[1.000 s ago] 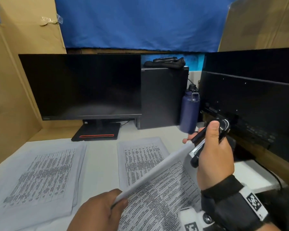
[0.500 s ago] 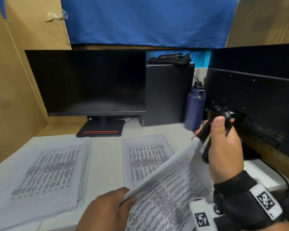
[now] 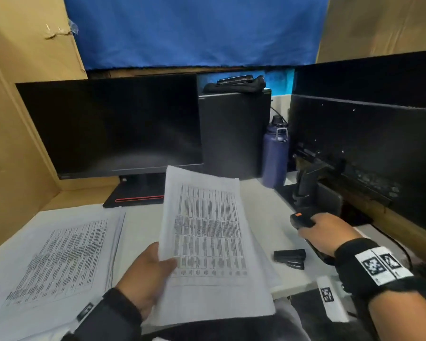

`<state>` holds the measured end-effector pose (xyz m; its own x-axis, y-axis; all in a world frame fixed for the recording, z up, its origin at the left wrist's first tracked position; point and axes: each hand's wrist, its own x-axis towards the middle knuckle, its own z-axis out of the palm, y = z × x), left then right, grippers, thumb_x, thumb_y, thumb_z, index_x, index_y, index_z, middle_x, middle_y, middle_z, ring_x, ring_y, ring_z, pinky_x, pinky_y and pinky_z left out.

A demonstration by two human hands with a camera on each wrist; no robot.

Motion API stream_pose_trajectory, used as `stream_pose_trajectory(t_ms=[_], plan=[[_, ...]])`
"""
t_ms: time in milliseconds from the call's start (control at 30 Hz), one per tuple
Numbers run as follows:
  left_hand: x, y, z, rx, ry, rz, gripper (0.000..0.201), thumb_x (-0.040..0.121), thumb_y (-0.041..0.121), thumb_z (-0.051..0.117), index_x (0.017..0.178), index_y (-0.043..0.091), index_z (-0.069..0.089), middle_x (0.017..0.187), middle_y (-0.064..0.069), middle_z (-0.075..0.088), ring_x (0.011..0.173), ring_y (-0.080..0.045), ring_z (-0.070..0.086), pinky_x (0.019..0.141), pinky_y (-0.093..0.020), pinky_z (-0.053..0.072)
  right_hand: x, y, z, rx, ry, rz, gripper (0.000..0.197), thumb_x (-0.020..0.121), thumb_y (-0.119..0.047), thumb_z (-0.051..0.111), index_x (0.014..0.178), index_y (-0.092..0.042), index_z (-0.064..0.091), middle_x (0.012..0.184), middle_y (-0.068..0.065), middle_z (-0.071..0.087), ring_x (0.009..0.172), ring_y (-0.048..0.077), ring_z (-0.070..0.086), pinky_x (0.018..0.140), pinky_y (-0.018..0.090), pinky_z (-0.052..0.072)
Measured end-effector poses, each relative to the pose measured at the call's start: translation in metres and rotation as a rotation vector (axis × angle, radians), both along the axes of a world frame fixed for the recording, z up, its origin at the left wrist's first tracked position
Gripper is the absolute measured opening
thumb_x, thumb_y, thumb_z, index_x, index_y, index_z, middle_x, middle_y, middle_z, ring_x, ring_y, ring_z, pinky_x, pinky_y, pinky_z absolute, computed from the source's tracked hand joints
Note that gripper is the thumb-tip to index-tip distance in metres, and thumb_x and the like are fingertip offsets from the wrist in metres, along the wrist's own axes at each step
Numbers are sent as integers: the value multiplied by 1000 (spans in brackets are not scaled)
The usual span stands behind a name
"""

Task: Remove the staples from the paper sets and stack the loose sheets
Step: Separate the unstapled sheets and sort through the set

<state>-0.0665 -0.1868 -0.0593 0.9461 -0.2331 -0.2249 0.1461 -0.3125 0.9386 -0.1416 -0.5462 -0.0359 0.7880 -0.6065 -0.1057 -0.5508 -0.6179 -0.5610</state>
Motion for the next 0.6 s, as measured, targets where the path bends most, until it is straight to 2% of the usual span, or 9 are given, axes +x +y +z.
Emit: stream_pose_trajectory(t_ms=[67, 167, 233, 333, 400, 467, 533, 567, 600], plan=[[4, -17, -6, -52, 38, 23, 24, 98, -2, 56, 116, 9, 65, 108, -12, 80, 98, -32, 77, 90, -52, 61, -1, -1, -6, 9, 33, -28, 34, 94, -46, 55, 102, -15, 68, 93, 8, 70, 88, 28, 64, 85, 35, 47], [7, -39, -8, -130, 106, 54, 26, 98, -12, 50, 113, 0, 67, 99, -18, 80, 89, -34, 79, 74, -42, 64, 1, -5, -14, -14, 50, -41, 39, 93, -48, 55, 103, -13, 70, 91, 8, 70, 86, 28, 65, 83, 35, 48], [5, -49, -4, -135, 90, 44, 29, 97, -16, 46, 108, -1, 69, 89, -16, 81, 78, -29, 80, 63, -35, 63, 4, -8, -20, -29, 73, -39, 40, 91, -49, 58, 104, -13, 69, 92, 7, 70, 84, 26, 64, 80, 34, 47], [2, -52, 1, -103, 65, 42, 30, 96, -17, 46, 97, 3, 68, 75, -8, 80, 66, -23, 78, 56, -31, 61, 7, -9, -25, -58, 99, -24, 39, 89, -52, 60, 96, -15, 68, 86, 5, 69, 81, 24, 65, 74, 33, 46], [5, -49, 0, -85, 86, 38, 25, 96, -15, 51, 99, 5, 65, 80, -9, 81, 70, -23, 78, 58, -32, 62, 8, -8, -27, -75, 113, -9, 40, 88, -55, 59, 91, -15, 66, 82, 4, 67, 78, 23, 64, 72, 34, 46], [10, -43, 0, -54, 73, 38, 22, 95, -8, 56, 111, 4, 64, 97, -13, 80, 86, -30, 78, 74, -41, 65, 9, -7, -29, -84, 116, -10, 43, 89, -59, 57, 92, -16, 65, 81, 3, 67, 77, 22, 63, 72, 34, 46], [16, -36, -1, 15, 52, 30, 21, 90, -3, 60, 109, 3, 64, 103, -15, 78, 94, -33, 76, 87, -49, 63, 8, -7, -30, -85, 106, -15, 46, 89, -61, 54, 95, -17, 65, 82, 3, 67, 77, 21, 64, 73, 35, 47], [20, -32, -2, 44, 47, 31, 20, 86, -2, 60, 105, 1, 64, 101, -18, 77, 92, -32, 75, 86, -47, 63, 8, -5, -30, -87, 99, -8, 46, 90, -61, 54, 95, -17, 65, 83, 3, 67, 77, 21, 64, 74, 35, 47], [19, -31, 1, 71, 42, 25, 15, 82, -2, 58, 97, -2, 62, 94, -21, 75, 82, -29, 73, 77, -39, 62, 8, -3, -30, -87, 96, -3, 46, 90, -61, 53, 95, -17, 65, 84, 4, 67, 77, 21, 63, 75, 35, 48]])
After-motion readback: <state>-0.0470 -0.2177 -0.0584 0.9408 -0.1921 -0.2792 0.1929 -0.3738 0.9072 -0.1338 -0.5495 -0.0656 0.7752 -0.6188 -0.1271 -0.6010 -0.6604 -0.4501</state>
